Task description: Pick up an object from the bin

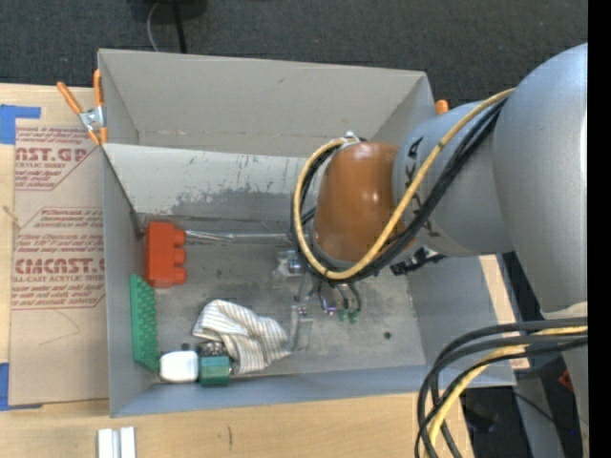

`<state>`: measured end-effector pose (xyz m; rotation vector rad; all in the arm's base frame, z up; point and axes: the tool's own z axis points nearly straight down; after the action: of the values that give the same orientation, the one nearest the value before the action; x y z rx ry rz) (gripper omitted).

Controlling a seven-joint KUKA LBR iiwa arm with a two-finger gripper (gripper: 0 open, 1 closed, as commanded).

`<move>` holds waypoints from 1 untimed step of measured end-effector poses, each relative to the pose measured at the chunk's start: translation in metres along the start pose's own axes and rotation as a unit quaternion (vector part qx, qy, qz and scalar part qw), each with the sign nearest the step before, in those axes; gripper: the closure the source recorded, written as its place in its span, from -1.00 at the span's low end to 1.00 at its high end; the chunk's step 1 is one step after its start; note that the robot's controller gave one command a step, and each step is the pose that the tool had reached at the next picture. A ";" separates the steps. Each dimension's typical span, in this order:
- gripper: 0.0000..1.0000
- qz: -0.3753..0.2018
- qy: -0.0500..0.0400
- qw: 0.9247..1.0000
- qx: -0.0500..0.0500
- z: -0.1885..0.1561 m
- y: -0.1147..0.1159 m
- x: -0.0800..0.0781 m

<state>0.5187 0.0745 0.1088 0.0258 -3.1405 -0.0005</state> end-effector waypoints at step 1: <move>-1.00 0.024 0.000 1.000 -0.002 0.032 0.031 -0.006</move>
Offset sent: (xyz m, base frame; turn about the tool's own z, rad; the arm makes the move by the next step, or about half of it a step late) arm -0.0064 0.0690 -0.0291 0.1122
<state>0.5241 0.1051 0.0768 -0.0501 -3.1408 -0.0064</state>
